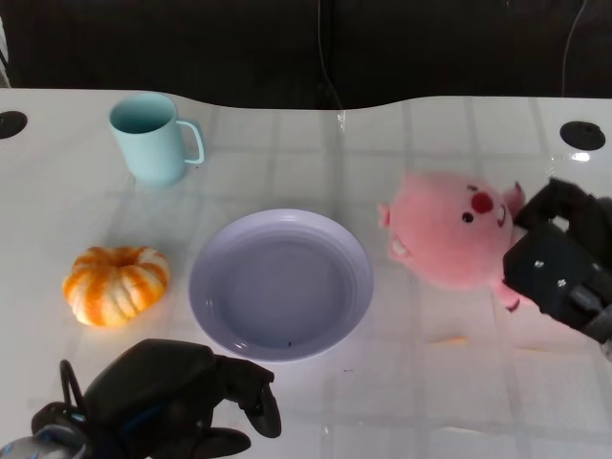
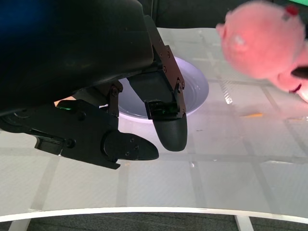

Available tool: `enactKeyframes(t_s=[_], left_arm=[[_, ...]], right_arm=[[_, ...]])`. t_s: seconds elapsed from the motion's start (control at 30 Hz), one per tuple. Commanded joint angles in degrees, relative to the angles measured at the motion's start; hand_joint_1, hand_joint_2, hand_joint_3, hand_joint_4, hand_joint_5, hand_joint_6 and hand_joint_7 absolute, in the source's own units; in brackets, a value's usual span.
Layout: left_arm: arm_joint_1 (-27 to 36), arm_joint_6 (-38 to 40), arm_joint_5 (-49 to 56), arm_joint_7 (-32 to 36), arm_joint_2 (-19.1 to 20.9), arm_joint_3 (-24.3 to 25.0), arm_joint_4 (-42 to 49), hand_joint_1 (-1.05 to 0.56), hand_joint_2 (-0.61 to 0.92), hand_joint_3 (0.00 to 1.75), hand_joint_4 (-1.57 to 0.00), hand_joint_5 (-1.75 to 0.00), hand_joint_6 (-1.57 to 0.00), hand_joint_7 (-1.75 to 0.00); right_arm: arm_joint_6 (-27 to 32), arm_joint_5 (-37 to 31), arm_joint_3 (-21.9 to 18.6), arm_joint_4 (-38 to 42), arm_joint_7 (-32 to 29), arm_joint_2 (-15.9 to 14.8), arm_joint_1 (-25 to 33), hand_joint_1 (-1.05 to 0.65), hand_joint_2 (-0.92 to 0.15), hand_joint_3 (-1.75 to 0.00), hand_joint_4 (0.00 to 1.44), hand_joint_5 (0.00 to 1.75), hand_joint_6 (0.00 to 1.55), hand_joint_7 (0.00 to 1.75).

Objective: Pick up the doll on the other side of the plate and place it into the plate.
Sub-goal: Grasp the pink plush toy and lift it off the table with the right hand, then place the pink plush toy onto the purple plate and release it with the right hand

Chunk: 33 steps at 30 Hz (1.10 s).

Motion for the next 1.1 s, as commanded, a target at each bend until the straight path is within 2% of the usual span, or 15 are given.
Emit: enactKeyframes(t_s=[0.03, 0.27, 0.5, 0.7, 0.87, 1.0, 1.1], left_arm=[[-0.32, -0.33, -0.17, -0.01, 0.99, 0.16, 1.27, -0.22, 0.92, 0.24, -0.71, -1.30, -0.86, -0.68], [-0.20, -0.79, -0.77, 0.33, 0.70, 0.39, 1.59, -0.23, 0.92, 0.23, -0.73, -1.32, -0.86, -0.68], [-0.04, -1.54, -0.11, 0.88, 0.82, 0.04, 1.70, -0.23, 0.92, 0.23, -0.72, -1.32, -0.86, -0.68], [0.04, -1.89, 0.01, 1.12, 0.28, -0.34, 1.60, -0.21, 0.92, 0.21, -0.72, -1.32, -0.87, -0.68], [-0.03, -1.73, 0.17, 1.18, -0.11, -1.05, 1.58, -0.21, 0.92, 0.20, -0.74, -1.31, -0.88, -0.68], [-0.13, -2.07, 0.14, 1.48, -0.25, -1.41, 1.74, -0.21, 0.92, 0.20, -0.74, -1.30, -0.88, -0.68], [-0.11, -1.96, 0.39, 1.52, -0.38, -1.65, 1.45, -0.21, 0.92, 0.19, -0.74, -1.30, -0.88, -0.67]], right_arm=[[-1.33, 1.64, -0.99, -1.65, 0.04, 0.52, -0.10, -0.12, -0.32, -1.45, 0.94, 1.75, 0.80, 1.75], [-0.26, 1.71, 1.06, -8.73, 4.08, 2.62, -0.59, -0.11, -0.35, -1.36, 0.95, 1.75, 0.80, 1.75], [4.99, 1.46, 4.13, -13.07, 8.67, 7.56, -3.22, -0.10, -0.38, -1.27, 0.94, 1.75, 0.78, 1.75], [5.82, -0.87, 7.92, -8.95, 8.31, 11.65, -8.56, -0.13, -0.39, -1.28, 0.95, 1.75, 0.77, 1.74], [3.34, -3.36, 11.36, -0.62, 6.39, 14.64, -14.63, -0.15, -0.39, -1.29, 0.97, 1.75, 0.79, 1.72], [3.74, -3.48, 11.97, 3.74, 6.17, 16.59, -17.50, -0.14, -0.39, -1.28, 0.97, 1.75, 0.79, 1.74], [3.36, -2.40, 10.97, 6.41, 4.80, 18.46, -18.35, -0.11, -0.37, -1.28, 0.96, 1.75, 0.79, 1.75]])
